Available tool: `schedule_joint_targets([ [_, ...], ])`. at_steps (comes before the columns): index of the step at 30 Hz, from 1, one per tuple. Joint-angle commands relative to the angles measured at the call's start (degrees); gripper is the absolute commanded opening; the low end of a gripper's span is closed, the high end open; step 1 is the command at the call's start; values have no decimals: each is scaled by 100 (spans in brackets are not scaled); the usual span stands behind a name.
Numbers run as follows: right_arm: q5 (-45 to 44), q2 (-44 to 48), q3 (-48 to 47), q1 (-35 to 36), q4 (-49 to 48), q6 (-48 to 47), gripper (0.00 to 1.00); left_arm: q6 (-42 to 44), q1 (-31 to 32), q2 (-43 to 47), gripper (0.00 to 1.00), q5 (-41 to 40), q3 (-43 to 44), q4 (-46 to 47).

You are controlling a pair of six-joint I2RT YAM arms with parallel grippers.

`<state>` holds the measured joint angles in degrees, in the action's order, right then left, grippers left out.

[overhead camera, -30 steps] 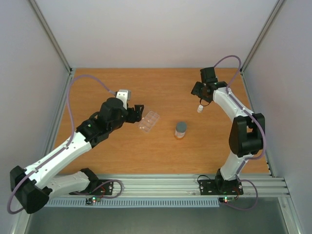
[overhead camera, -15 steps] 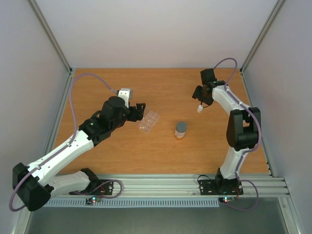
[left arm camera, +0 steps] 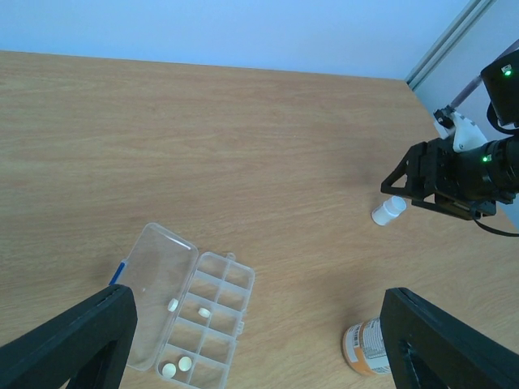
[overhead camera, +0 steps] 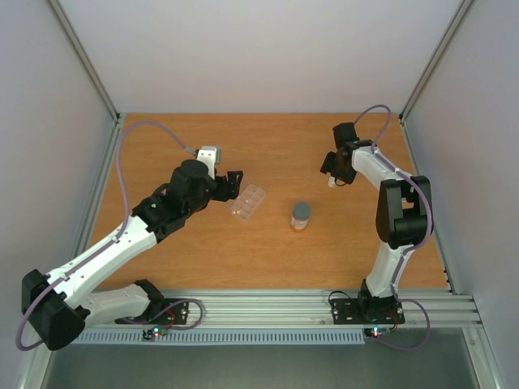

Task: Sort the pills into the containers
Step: Pick up the pill bottle at the center of the board.

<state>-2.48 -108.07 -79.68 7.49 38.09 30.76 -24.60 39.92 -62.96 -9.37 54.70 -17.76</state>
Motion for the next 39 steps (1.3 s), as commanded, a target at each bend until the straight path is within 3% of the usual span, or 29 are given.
schedule_joint_targets([
  [1, 119, -69, 181, -61, -99, -95, 61, 33, -11, -75, 84, -8, -37, 379],
  [12, 174, -222, 178, -70, -144, -139, 56, 52, -20, -214, 85, -48, -3, 413],
  [15, 187, -274, 156, -72, -165, -167, 47, 52, -21, -244, 85, -63, -3, 425],
  [23, 187, -329, 154, -81, -127, -220, 45, 54, -31, -279, 85, -83, -12, 443],
  [25, 187, -316, 163, -81, -147, -244, 25, 43, -28, -285, 85, -79, -12, 450],
  [28, 354, -324, 146, -78, -139, -279, 14, 34, -28, -294, 85, -81, -12, 451],
  [34, 476, -235, 194, -86, -169, -355, 7, -5, -29, -279, 85, -77, -12, 432],
  [36, 672, -127, 208, -79, -224, -392, 2, -31, -33, -265, 85, -70, -12, 411],
  [39, 1108, 239, 290, -42, -480, -444, 1, -60, -78, -229, 87, 92, 13, 414],
])
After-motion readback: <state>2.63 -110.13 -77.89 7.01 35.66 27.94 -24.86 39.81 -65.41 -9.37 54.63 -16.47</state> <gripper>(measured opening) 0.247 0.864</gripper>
